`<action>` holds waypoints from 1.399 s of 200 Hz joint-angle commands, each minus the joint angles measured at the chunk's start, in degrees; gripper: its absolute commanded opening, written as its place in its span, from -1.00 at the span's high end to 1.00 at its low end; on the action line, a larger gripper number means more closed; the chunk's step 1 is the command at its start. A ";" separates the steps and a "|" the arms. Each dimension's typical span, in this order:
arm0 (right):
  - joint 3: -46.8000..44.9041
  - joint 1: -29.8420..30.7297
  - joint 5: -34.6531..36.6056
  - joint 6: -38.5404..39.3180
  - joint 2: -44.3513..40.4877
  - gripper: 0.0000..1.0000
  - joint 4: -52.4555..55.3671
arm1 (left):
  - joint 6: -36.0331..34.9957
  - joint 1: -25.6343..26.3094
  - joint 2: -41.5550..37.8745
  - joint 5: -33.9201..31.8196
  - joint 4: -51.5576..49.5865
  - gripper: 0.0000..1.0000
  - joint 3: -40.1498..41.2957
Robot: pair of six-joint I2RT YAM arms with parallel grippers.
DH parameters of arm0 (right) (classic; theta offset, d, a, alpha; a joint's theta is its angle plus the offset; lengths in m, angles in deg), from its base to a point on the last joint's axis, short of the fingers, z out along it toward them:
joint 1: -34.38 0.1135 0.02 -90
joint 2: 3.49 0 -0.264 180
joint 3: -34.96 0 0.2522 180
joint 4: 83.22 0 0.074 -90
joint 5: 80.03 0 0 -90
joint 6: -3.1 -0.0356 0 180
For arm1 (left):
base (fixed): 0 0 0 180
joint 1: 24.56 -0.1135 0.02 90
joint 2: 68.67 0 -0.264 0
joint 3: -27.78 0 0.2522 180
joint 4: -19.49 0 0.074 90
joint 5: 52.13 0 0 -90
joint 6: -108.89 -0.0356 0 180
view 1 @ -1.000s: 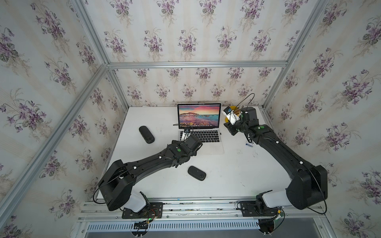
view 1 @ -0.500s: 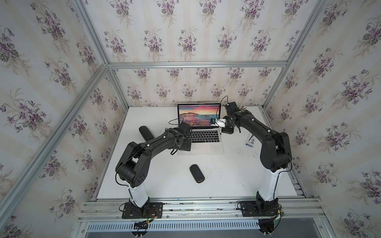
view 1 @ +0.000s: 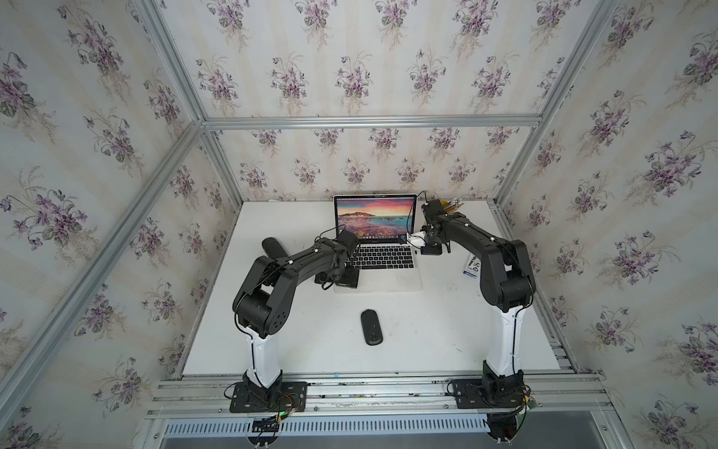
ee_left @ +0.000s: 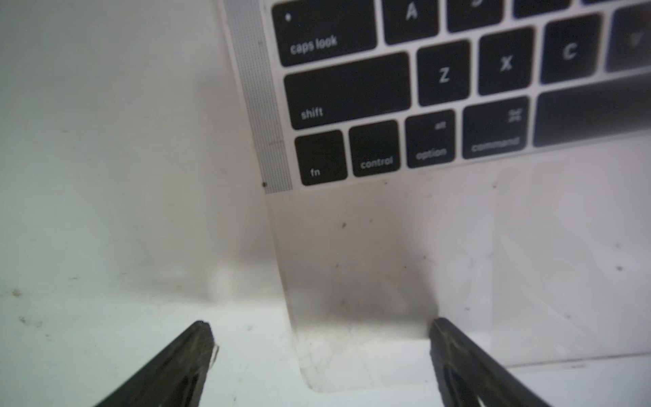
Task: Remove the wireless mouse receiver from the laptop
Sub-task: Take out the USB plug from the USB port.
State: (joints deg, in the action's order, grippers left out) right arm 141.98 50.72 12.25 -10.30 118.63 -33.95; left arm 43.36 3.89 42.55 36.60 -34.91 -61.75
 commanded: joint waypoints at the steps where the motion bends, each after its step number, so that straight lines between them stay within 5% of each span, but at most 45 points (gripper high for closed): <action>1: 0.87 -0.17 0.18 1.43 1.62 -0.04 -1.27 | -0.13 -0.15 1.56 -0.83 -1.53 -0.98 -0.67; 69: 1.52 0.27 -7.37 3.64 3.62 -0.05 2.57 | 0.05 -0.14 3.13 -0.57 -2.12 -0.98 -1.09; 134: 11.60 0.27 -9.71 2.31 11.29 -0.02 14.23 | -0.19 -0.15 3.04 0.57 -2.40 -0.98 -0.64; 280: 18.46 1.83 -13.81 1.99 19.29 0.33 17.34 | -0.38 -0.14 3.70 1.02 -2.73 -0.98 0.61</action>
State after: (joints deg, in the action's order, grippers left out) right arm 161.80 51.02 3.31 -8.12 134.39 -14.13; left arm 43.58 3.65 44.89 40.79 -31.92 -62.38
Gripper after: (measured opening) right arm 0.351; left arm 0.990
